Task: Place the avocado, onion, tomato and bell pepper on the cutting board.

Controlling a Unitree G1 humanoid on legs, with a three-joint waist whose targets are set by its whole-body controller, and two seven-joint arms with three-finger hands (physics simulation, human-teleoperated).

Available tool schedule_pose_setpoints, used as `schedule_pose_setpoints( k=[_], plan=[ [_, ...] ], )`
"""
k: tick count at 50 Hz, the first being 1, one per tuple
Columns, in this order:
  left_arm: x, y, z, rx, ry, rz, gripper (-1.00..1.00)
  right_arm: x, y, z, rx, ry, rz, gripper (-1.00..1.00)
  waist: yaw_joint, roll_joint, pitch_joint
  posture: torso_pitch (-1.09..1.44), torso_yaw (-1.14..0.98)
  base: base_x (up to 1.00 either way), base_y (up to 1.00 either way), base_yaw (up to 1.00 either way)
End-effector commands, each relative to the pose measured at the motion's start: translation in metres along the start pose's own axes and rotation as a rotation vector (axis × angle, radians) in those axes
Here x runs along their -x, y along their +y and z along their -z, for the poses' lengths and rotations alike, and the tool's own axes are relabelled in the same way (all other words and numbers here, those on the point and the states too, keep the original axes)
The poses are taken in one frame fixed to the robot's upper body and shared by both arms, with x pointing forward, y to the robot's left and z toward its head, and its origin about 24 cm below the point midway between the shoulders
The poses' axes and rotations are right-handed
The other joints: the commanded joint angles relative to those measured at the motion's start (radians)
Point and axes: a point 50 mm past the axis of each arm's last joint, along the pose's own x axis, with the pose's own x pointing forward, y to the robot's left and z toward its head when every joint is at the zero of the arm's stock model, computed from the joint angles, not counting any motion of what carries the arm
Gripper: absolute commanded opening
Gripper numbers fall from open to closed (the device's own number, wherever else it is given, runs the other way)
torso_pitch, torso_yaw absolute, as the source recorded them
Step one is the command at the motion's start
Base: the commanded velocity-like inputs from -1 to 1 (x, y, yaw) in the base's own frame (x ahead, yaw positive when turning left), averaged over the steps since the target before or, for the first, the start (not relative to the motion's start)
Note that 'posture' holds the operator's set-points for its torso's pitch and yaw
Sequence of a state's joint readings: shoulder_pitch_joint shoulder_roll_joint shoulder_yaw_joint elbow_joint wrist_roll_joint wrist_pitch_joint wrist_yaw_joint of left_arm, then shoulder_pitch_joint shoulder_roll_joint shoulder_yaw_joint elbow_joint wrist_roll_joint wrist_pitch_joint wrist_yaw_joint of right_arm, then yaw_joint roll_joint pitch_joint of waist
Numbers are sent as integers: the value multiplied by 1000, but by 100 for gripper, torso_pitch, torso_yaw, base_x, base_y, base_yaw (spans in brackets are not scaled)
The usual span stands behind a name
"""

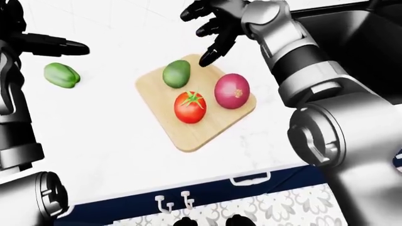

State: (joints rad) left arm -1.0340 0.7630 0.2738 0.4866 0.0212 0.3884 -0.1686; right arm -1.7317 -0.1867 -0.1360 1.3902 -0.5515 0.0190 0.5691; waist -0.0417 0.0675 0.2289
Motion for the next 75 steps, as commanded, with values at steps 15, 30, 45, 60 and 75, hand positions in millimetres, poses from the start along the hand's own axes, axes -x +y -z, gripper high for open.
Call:
schedule_pose_setpoints(
  k=[15, 30, 45, 60, 75],
  plan=[
    [-1, 5, -20, -1, -89, -31, 100, 38, -68, -52, -332, -254, 514, 100, 5, 1, -41, 27, 0, 0, 0, 0],
    [-9, -2, -22, 4, -90, -9, 100, 65, -98, -22, -433, -244, 724, 100, 27, -17, -43, 27, 4, 0, 0, 0],
    [-14, -9, -22, -5, -94, 15, 100, 94, -107, 4, -473, -202, 831, 100, 85, -28, -46, 27, 12, 0, 0, 0],
    [-27, -22, -20, -33, -83, 57, 100, 134, -108, -19, -454, -239, 880, 100, 159, -38, -43, 27, 19, 0, 0, 0],
    [-41, -46, -19, -56, -30, 87, 100, 157, -107, -28, -458, -259, 909, 100, 242, -51, -40, 27, 23, 0, 0, 0]
  ],
)
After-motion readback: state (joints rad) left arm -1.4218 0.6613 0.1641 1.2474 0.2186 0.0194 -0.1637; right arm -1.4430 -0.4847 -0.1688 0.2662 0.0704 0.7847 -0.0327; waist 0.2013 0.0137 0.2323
